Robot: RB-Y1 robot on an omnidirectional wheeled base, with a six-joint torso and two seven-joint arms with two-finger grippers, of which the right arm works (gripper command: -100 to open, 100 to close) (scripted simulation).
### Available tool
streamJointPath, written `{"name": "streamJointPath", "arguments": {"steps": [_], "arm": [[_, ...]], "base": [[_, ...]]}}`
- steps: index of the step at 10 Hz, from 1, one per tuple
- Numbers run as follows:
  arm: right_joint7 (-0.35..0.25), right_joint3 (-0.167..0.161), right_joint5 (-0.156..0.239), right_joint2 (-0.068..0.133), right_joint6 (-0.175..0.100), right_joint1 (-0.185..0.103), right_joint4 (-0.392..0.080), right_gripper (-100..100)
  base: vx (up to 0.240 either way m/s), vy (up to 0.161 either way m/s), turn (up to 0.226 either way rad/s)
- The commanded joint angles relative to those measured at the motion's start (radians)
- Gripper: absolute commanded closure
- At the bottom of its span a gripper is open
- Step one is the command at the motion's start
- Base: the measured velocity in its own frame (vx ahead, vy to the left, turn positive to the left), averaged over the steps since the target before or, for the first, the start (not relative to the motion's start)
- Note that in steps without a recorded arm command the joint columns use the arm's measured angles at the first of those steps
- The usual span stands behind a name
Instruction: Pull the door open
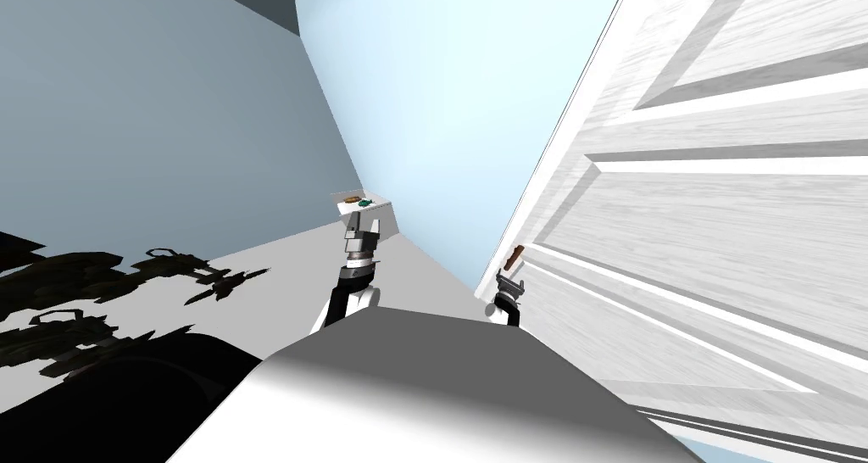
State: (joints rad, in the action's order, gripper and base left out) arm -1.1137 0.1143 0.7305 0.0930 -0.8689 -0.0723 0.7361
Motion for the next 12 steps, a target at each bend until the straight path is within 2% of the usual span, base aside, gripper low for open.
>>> {"name": "streamJointPath", "arguments": {"steps": [1,2,3,4,9,10,12], "arm": [[0.0,0.0,0.0,0.0,0.0,0.0,0.0,-100],[-0.032,-0.004,0.001,0.022,-0.003,0.012,-0.008,-100],[-0.043,-0.005,0.001,0.031,-0.004,0.017,-0.01,-100],[-0.07,-0.009,0.001,0.051,-0.005,0.029,-0.015,-100],[-0.151,-0.02,0.002,0.113,-0.011,0.067,-0.031,-100],[-0.185,-0.025,0.002,0.139,-0.013,0.082,-0.037,-100],[-0.218,-0.03,0.002,0.164,-0.015,0.097,-0.043,-100]], "base": [[-0.016,-0.054,0.036],[0.098,-0.025,0.005],[0.172,-0.011,0.019],[0.185,0.012,0.021],[0.116,0.004,0.012],[0.128,0.011,0.023],[0.123,-0.004,0.01]]}}
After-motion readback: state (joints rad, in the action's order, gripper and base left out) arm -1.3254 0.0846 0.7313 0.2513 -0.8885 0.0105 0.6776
